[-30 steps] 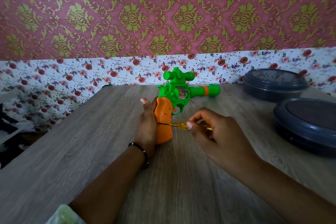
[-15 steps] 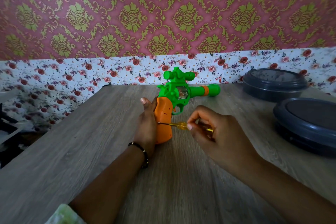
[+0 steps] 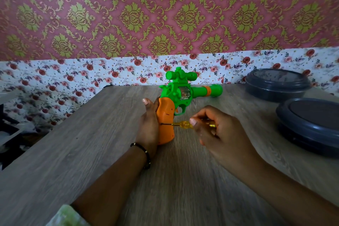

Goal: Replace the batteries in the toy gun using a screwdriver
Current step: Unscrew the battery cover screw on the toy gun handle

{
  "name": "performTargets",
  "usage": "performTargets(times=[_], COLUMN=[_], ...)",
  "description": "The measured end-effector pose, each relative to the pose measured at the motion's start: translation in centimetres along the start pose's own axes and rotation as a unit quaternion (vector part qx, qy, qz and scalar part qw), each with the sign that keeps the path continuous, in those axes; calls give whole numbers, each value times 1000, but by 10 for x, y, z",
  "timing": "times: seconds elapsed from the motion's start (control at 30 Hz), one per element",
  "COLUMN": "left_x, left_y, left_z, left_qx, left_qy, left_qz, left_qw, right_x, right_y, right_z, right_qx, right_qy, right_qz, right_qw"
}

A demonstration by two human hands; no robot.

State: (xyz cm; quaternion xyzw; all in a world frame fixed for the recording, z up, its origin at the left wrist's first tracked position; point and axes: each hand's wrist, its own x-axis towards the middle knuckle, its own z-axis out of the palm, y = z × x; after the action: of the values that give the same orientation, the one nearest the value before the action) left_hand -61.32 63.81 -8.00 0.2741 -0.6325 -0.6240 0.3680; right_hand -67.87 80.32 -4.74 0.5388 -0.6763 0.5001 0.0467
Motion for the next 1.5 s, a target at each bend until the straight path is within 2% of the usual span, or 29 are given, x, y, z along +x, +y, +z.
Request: performTargets(times=[0.13, 0.27, 0.33, 0.4, 0.43, 0.57, 0.7, 0.8, 0.93, 1.0, 1.13, 1.2, 1.27, 1.37, 1.5], left_x=[1, -3, -3, -1, 0, -2, 6, 1, -3, -3, 2, 1, 2, 2, 3], left_y=[0, 3, 4, 0, -1, 0, -12, -7, 3, 2, -2, -3, -6, -6, -4], left_z=[0, 0, 0, -1, -1, -2, -3, -3, -1, -1, -2, -2, -2, -2, -2], left_qx=[-8, -7, -9, -5, -8, -9, 10, 14, -3, 0, -4, -7, 1, 2, -13], left_qy=[7, 9, 9, 7, 6, 4, -3, -6, -5, -3, -2, 0, -1, -1, -4], left_qz=[-1, -9, -12, -18, -17, -18, -13, -4, -6, -8, -14, -6, 7, 4, -13], left_qw=[1000, 1000, 1000, 1000, 1000, 1000, 1000, 1000, 1000, 1000, 1000, 1000, 1000, 1000, 1000], right_x=[3, 1, 0, 0, -1, 1, 2, -1, -3, -3, -1, 0, 0, -1, 0], right_y=[-1, -1, 2, 5, 6, 4, 1, -1, -3, -2, -1, -1, -1, 0, -1], right_z=[-2, -1, -1, -1, 0, -2, -5, -4, -4, -3, -3, -3, -2, -3, -7], right_qx=[58, 68, 6, -116, -142, -77, -51, -88, -200, -220, -111, -37, -10, -95, -189], right_qy=[-47, -44, -20, -2, 2, -20, -38, -29, -3, -5, -30, -18, -3, 5, -22], right_qz=[-16, -18, -7, -29, -39, -51, -102, -116, -92, -93, -83, -76, -73, -65, -69], right_qw=[997, 997, 1000, 993, 989, 996, 993, 989, 975, 971, 990, 996, 997, 993, 979])
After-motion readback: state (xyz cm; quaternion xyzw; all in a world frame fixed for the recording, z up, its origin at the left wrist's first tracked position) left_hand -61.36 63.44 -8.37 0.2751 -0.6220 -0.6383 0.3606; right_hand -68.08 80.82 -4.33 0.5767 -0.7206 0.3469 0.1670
